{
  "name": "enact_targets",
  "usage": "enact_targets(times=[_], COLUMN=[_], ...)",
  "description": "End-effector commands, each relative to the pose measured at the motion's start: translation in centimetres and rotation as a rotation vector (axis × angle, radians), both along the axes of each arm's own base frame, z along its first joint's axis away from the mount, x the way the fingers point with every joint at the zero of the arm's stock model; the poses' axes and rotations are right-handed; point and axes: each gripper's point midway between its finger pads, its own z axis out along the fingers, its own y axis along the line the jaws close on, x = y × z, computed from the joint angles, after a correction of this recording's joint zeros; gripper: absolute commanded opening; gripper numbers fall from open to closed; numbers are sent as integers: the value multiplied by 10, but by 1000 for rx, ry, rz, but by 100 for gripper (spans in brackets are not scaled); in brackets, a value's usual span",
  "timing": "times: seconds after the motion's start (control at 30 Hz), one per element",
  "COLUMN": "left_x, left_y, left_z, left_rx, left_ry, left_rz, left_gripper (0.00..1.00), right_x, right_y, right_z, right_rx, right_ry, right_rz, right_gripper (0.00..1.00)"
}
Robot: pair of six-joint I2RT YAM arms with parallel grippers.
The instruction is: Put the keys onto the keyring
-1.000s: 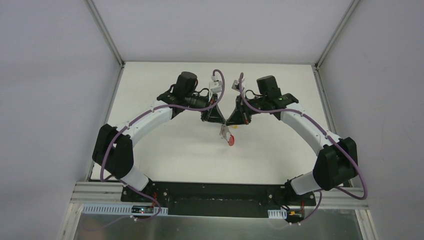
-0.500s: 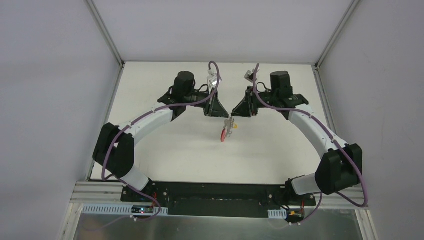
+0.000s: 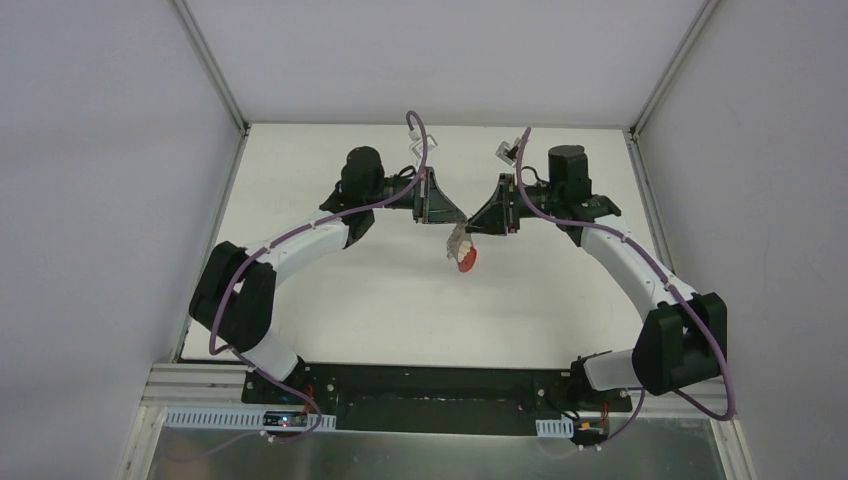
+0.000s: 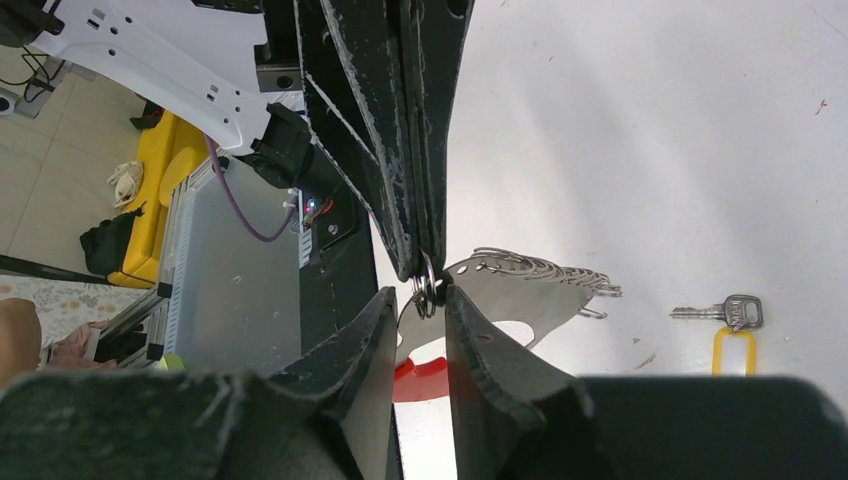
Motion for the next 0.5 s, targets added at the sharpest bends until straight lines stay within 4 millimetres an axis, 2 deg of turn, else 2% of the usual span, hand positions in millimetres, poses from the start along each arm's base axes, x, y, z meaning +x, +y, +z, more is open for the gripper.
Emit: enact_targets(times=[0.0,0.33,0.47], left_x=[2,2,2], left_y=[1,1,1], left_z=[13,-1,0], left_rx=[-54,-32,-33], left_ry=[-39,-48,-50], left_rz=[-7,-20,-21], left_gripper=[0,0,0], right_x=[-6,0,1], right_y=[-2,-11,-11], right_z=[20,28,25], right_rx=[54,73,74], right_ry=[-55,-59,-52], right_rz=[29,4,-1], right_gripper=[26,27,21])
